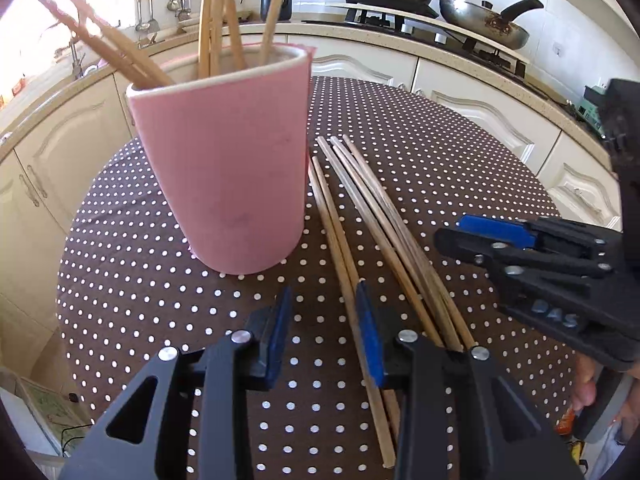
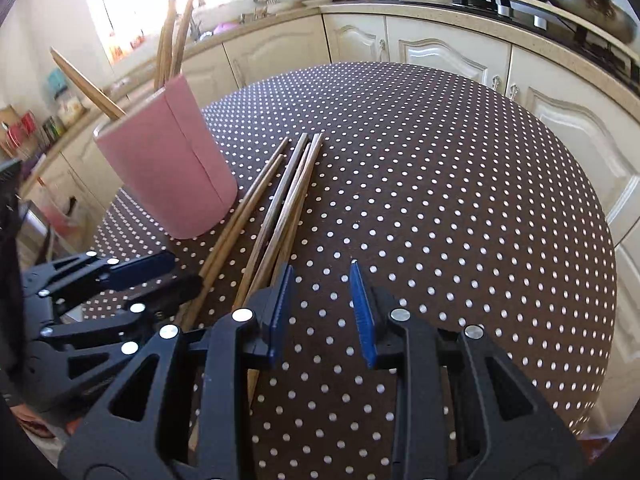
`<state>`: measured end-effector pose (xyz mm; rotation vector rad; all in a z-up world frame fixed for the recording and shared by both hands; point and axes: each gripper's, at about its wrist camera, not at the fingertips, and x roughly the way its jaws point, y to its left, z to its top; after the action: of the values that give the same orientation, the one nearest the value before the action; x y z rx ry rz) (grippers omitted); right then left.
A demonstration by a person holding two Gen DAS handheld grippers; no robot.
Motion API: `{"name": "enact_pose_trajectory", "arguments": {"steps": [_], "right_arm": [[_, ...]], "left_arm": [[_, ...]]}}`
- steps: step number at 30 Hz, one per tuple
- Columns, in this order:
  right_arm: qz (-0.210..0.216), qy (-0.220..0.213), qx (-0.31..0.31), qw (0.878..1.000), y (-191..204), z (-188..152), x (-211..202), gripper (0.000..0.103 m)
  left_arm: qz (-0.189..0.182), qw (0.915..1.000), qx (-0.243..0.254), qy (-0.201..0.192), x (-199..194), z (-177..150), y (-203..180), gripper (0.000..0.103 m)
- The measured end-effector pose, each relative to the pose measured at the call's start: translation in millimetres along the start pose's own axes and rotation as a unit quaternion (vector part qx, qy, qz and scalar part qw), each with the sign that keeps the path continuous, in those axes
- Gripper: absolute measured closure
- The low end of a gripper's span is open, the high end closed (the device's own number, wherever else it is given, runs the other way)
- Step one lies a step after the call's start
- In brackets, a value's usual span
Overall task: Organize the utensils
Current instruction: 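Lower the right gripper onto another loose chopstick and close on it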
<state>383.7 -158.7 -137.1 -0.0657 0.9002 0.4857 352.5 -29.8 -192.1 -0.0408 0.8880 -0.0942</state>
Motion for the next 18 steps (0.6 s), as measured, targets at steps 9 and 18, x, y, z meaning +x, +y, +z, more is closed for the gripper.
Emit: {"name": "enact_pose_trajectory", "arguments": {"steps": [9,18], "right_arm": [[-0.034,0.019,-0.035,0.999,16.2,10.8,16.6,0.073],[-0.044,0.027,-0.039,0.998,18.6,19.7,24.0,0.073]], "left_arm": [[0.004,0.9999,0.009,0.010,5.0,10.5,7.3,0.070],[0.027,0.9987,0.038,0.021,18.8,21.3,1.8,0.070]]}}
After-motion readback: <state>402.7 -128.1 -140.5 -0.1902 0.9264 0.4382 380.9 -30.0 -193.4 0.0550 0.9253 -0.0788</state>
